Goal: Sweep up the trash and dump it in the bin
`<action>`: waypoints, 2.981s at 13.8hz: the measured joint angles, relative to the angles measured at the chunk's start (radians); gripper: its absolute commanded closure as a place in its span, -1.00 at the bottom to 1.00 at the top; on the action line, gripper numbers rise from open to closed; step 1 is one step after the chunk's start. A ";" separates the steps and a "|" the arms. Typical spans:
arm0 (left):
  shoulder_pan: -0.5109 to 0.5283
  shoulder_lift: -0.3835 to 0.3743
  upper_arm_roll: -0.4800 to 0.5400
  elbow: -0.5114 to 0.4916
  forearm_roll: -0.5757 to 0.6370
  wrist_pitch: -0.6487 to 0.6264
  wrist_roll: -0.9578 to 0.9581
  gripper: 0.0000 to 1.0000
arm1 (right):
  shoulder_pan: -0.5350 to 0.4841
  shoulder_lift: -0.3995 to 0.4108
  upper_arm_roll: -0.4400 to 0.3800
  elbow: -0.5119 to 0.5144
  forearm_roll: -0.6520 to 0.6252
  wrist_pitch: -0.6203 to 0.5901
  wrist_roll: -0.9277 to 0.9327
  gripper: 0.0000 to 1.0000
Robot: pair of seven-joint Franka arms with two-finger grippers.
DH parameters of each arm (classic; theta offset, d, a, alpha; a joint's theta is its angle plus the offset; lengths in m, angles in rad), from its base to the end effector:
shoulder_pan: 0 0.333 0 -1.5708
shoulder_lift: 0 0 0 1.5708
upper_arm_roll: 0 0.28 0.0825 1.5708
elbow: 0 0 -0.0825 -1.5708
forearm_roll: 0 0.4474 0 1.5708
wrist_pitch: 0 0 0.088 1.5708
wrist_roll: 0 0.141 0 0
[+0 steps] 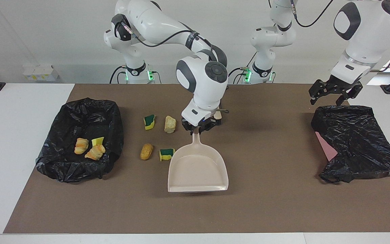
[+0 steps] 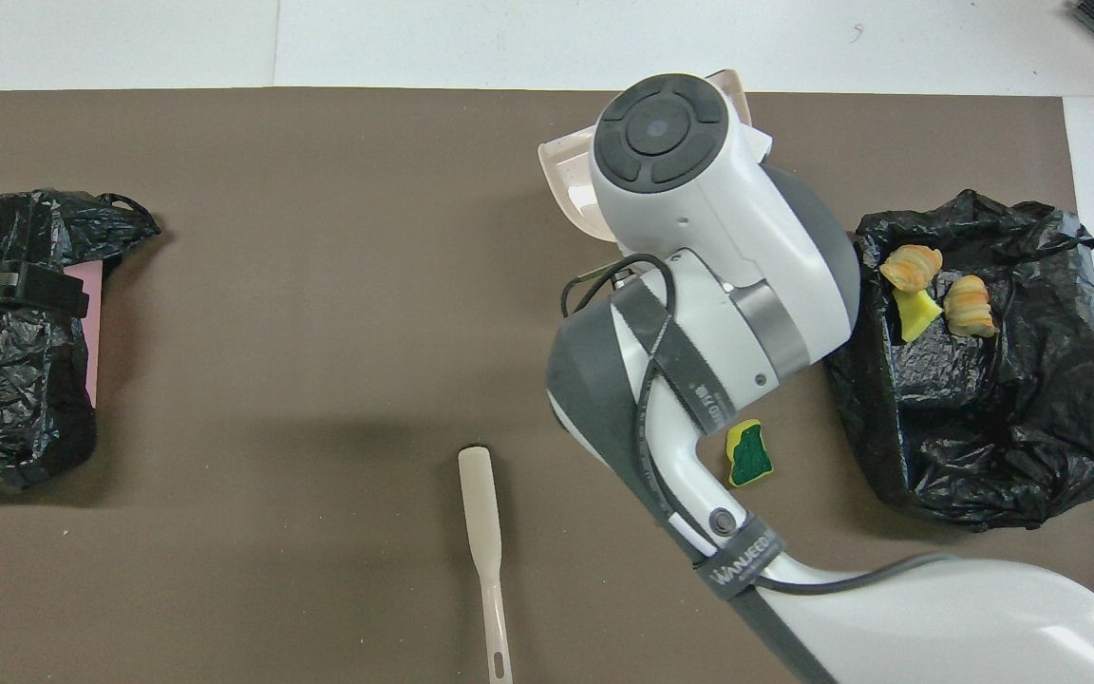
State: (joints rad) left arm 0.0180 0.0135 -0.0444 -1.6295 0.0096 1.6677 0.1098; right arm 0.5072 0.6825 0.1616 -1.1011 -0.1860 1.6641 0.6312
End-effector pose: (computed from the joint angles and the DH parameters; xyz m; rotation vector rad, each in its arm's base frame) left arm 0.6297 -0.0152 0.5231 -3.1240 0.2143 -0.0381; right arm 0.6327 0.4331 0.3385 3.0083 0.0531 -0.0616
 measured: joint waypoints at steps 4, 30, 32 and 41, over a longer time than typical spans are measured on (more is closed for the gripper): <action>0.000 0.000 0.000 0.000 0.000 0.000 0.001 -1.00 | 0.056 0.064 0.001 0.023 0.014 0.078 0.085 1.00; 0.000 0.000 0.000 0.000 0.000 0.000 0.001 -1.00 | 0.189 -0.281 0.017 -0.402 0.109 0.131 0.208 -0.99; 0.000 0.000 0.000 0.000 0.000 0.000 0.001 -1.00 | 0.231 -0.348 0.018 -0.528 0.143 0.203 0.229 -0.97; 0.000 0.000 0.000 0.000 0.000 0.000 0.001 -1.00 | 0.346 -0.640 0.021 -1.087 0.294 0.474 0.234 -0.71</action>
State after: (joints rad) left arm 0.0180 0.0137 -0.0445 -1.6295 0.0096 1.6677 0.1111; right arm 0.8534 0.0428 0.1823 -2.1885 0.1078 2.1381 0.8654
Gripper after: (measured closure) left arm 0.000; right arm 0.123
